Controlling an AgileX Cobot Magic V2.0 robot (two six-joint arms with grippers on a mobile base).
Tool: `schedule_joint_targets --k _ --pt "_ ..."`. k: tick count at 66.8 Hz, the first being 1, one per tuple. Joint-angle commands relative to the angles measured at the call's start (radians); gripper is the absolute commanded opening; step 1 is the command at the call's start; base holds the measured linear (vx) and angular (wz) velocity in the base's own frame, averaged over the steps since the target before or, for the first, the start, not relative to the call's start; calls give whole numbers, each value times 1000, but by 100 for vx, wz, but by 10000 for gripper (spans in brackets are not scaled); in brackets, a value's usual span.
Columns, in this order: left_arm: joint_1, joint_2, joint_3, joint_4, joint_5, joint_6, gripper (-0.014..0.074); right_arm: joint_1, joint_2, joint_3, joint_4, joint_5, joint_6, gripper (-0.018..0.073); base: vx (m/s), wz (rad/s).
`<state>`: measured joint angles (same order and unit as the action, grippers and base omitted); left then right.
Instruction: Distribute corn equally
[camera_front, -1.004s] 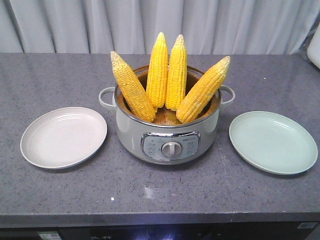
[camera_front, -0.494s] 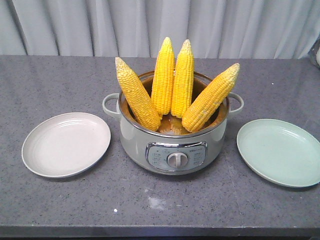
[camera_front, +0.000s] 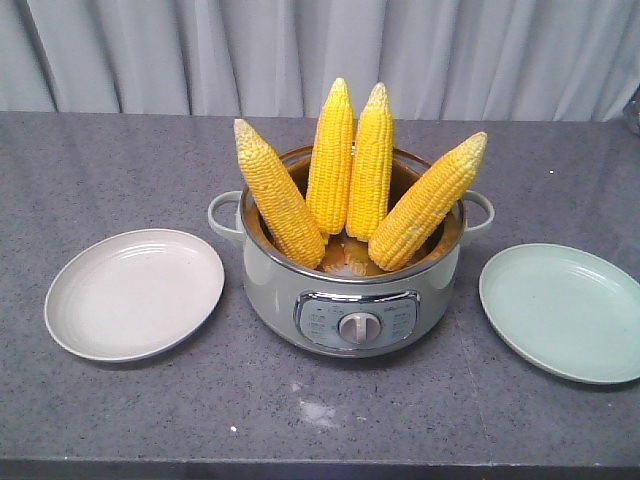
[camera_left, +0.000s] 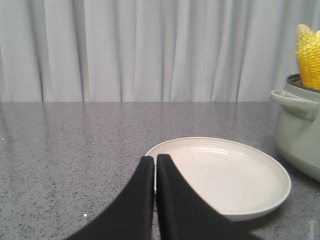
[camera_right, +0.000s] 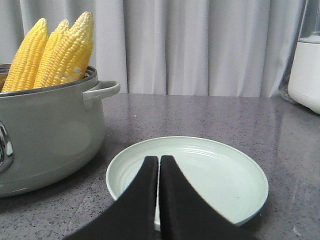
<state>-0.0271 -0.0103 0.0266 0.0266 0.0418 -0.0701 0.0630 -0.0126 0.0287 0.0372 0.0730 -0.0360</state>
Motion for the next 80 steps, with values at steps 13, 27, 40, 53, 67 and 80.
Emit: schedule_joint_targets --k 13,27,40,53,67,80 --pt "-1 -17 14 -7 -73 -2 -7 2 -1 7 -3 -73 -13 -6 0 0" --pt "-1 -17 14 -7 -73 -2 -7 2 -1 7 -3 -73 -13 -6 0 0" --pt "-1 -17 14 -7 -73 -2 -7 2 -1 7 -3 -73 -13 -6 0 0" --pt "-1 -17 8 -8 -82 -1 -7 2 -1 5 1 -97 -10 -6 0 0" --pt "-1 10 -200 -13 -72 -7 -7 2 6 -117 78 -140 -8 -6 0 0" --pt "-1 170 -515 -13 185 -7 -7 2 131 -410 70 42 -90 -6 0 0"
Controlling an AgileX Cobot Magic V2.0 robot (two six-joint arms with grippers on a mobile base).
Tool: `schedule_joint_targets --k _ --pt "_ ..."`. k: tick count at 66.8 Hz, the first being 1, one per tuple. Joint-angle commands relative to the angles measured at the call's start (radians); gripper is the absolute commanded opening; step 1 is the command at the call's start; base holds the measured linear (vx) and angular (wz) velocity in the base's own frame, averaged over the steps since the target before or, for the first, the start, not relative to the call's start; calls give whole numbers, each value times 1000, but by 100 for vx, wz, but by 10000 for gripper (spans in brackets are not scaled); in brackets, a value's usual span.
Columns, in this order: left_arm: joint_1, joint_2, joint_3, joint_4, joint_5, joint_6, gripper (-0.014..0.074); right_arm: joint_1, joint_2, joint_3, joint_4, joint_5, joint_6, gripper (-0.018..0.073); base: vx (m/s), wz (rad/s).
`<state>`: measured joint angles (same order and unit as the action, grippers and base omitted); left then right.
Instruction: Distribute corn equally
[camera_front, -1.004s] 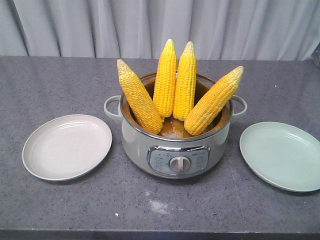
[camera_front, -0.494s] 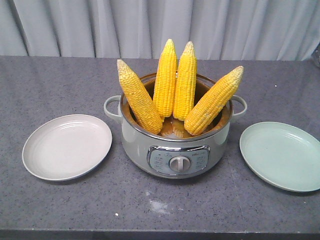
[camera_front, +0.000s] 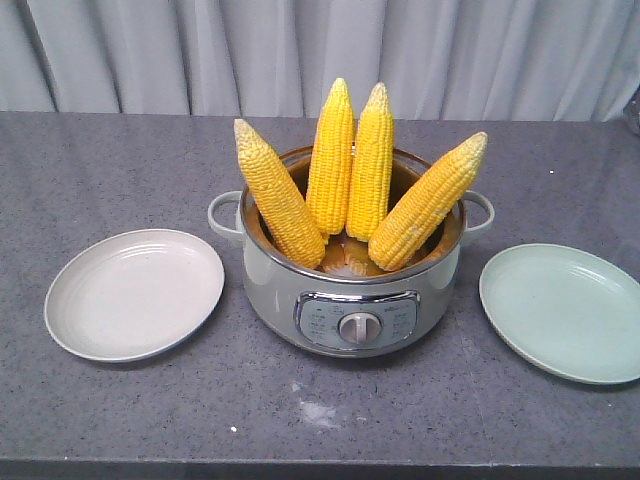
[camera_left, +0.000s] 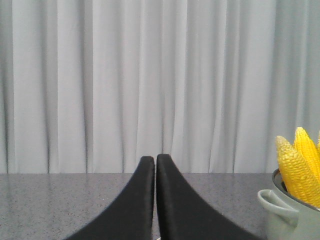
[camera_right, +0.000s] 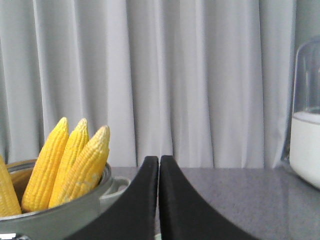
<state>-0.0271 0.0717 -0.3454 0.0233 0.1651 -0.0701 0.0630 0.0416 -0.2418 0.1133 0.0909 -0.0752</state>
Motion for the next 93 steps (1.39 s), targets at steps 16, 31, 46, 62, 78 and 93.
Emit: schedule_joint_targets --k 16,31,46,62,78,93 --pt "-1 331 -437 -10 302 -1 -7 2 345 -446 -6 351 -103 -6 0 0" --pt "-1 455 -447 -10 382 0 -7 2 501 -485 4 448 -121 -6 0 0" --pt "-1 496 -410 -10 400 0 -3 2 558 -485 3 460 -121 -6 0 0" --pt "-1 502 -410 -15 367 0 179 2 558 -485 19 469 -121 170 0 0" --pt "-1 509 -424 -97 414 48 545 2 563 -485 107 469 -121 650 0 0" --pt "-20 619 -549 -399 553 418 591 2 702 -556 254 484 -285 718 0 0"
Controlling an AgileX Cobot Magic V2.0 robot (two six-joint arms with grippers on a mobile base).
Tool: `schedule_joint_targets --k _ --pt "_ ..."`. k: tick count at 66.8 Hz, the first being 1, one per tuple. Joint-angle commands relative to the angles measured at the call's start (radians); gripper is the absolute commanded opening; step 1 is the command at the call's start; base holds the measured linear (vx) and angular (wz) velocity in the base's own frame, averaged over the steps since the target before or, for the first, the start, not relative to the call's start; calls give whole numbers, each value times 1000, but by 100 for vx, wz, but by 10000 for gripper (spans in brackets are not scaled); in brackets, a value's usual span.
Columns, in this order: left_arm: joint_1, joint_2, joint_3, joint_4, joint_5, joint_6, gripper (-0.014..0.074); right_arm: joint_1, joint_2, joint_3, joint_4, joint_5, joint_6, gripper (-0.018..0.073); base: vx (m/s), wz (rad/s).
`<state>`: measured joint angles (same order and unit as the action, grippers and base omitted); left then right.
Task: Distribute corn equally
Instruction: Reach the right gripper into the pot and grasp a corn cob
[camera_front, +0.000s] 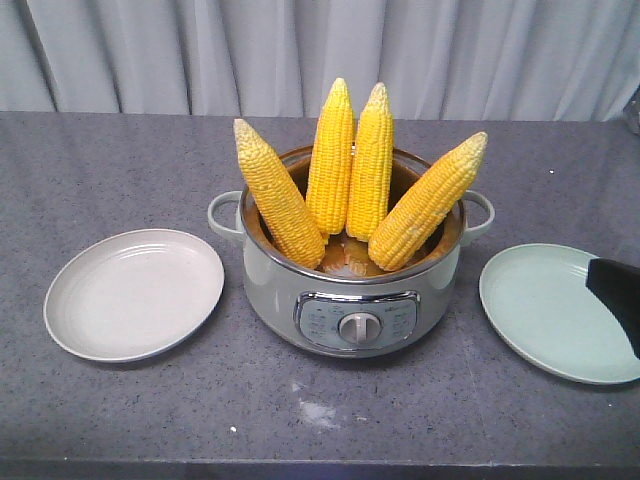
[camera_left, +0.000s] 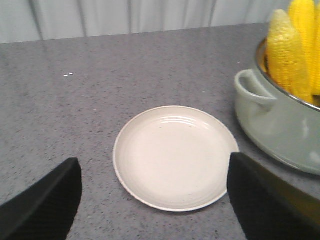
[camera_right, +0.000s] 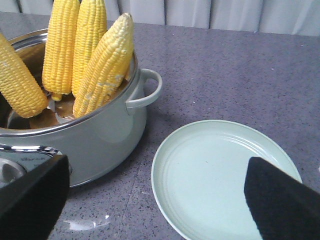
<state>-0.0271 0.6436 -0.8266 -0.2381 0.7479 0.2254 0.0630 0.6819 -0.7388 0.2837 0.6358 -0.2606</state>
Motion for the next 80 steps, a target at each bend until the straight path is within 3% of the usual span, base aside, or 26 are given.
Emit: schedule_joint_targets --k 1,8,14,21,33,52,61,80 --pt "-25 54 -72 -163 -26 139 591 2 72 -68 99 -61 -117 715 0 0" --pt "-89 105 -81 -252 -23 259 591 2 165 -113 222 -63 -258 692 0 0" --pt "-153 143 -81 -294 -23 312 591 2 240 -150 348 -71 -383 672 0 0" --pt "-191 180 -81 -329 -24 349 590 2 328 -194 463 -74 -489 655 0 0" --pt "-201 198 -81 -352 -24 359 590 2 489 -272 628 -109 -628 648 0 0" --pt "-201 198 -81 -351 -21 359 590 2 732 -418 714 -125 -715 631 0 0" --pt "-201 198 -81 -351 -17 359 590 7 821 -484 760 -66 -765 613 0 0" --pt "-201 198 -81 -342 -15 359 590 167 870 -497 746 -170 -829 579 0 0"
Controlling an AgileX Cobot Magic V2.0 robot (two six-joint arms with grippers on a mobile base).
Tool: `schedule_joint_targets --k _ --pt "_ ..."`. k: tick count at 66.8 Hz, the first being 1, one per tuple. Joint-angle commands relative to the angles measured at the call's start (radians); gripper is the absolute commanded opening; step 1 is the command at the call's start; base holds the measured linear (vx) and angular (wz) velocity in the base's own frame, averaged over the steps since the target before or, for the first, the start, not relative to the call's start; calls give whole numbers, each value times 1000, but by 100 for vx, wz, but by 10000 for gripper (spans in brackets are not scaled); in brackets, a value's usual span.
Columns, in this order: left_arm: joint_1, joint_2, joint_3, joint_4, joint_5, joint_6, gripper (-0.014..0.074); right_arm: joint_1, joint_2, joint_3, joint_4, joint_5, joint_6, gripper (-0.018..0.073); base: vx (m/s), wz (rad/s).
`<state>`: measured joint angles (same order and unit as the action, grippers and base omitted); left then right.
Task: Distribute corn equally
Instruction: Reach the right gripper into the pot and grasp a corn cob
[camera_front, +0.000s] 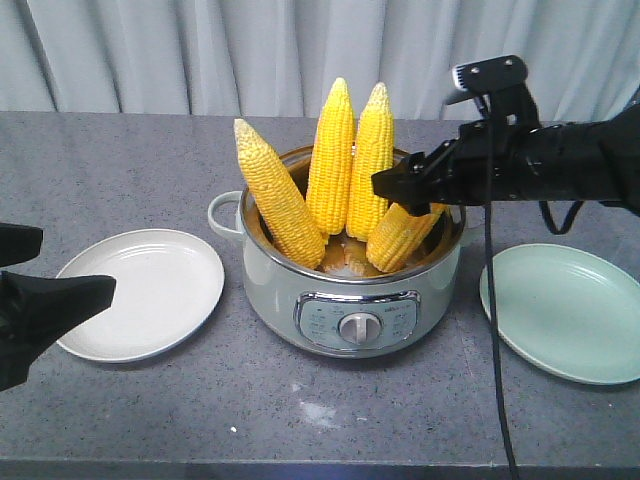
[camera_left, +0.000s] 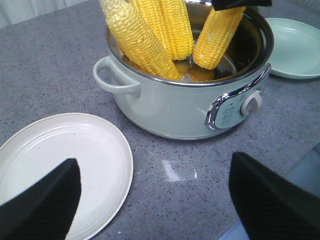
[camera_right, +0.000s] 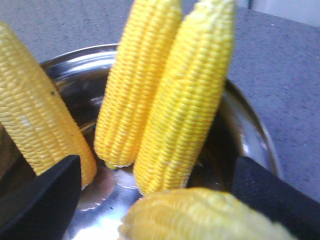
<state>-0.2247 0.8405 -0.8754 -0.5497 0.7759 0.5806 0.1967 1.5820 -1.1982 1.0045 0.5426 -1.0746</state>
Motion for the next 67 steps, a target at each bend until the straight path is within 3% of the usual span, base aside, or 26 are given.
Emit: schedule_joint_targets --k 1,10,30,56,62,67 --pt "-3 1 -32 -31 -43 4 590 36 -30 -37 26 -80 -15 578 0 0" --pt "-3 1 -32 -31 -43 4 590 48 -28 -37 26 -77 -15 533 0 0" --pt "-3 1 -32 -31 -38 4 590 48 -28 -37 25 -24 -19 241 0 0" --pt "-3 1 -32 -32 -35 4 590 48 -150 -84 -3 -24 1 246 0 0" --pt "-3 0 -32 -32 -35 4 590 48 -198 -129 -86 -19 78 246 0 0" --pt "-3 0 -32 -32 -35 4 590 48 -229 -182 -212 4 195 246 0 0"
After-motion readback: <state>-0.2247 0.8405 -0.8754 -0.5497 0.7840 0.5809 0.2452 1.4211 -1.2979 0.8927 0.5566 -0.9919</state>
